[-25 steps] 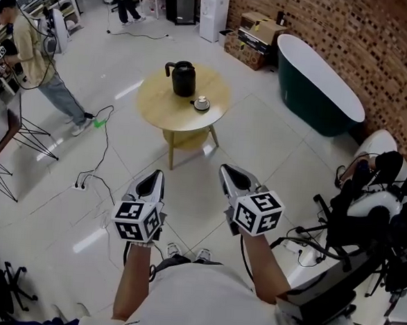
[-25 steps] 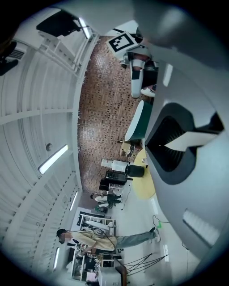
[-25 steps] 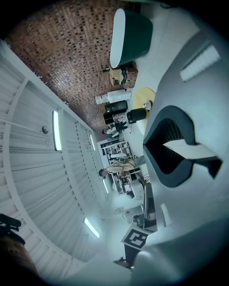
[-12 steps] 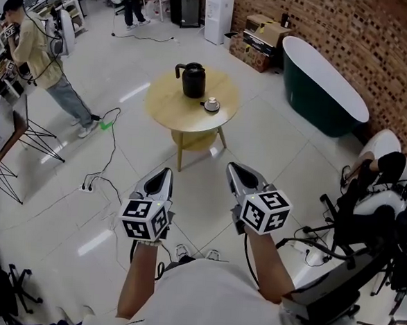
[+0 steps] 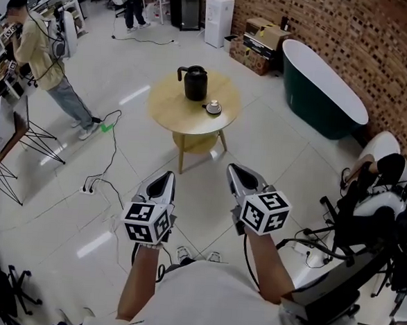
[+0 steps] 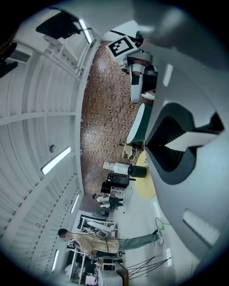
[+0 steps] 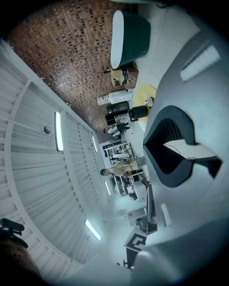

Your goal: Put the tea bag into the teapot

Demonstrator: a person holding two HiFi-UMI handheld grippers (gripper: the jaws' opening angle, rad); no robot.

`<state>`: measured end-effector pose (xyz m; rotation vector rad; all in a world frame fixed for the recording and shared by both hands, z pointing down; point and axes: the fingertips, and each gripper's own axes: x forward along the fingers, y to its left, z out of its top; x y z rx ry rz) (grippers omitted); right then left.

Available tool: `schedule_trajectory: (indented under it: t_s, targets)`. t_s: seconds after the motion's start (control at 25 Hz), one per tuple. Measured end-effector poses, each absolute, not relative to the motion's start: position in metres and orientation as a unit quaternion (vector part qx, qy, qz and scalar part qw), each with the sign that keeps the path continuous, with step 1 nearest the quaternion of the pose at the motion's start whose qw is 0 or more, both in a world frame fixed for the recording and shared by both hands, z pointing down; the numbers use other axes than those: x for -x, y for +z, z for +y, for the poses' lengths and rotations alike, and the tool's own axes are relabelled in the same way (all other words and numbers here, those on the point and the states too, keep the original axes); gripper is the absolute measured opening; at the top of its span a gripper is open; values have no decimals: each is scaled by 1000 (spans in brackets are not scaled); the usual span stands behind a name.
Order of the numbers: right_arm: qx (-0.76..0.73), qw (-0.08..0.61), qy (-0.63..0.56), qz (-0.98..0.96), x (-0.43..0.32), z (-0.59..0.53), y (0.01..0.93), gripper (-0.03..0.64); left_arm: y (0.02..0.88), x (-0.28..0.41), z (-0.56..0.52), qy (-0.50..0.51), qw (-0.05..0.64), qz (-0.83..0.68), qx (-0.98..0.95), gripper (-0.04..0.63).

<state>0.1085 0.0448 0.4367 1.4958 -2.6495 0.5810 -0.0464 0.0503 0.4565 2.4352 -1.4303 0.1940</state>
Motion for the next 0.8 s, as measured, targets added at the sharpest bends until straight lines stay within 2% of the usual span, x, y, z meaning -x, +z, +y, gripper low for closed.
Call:
schedule_trajectory:
  t_s: [0.8]
  targets:
    - [-479, 31, 190, -857, -94, 47, 440, 0, 461, 58, 56, 72, 156, -499, -849, 12]
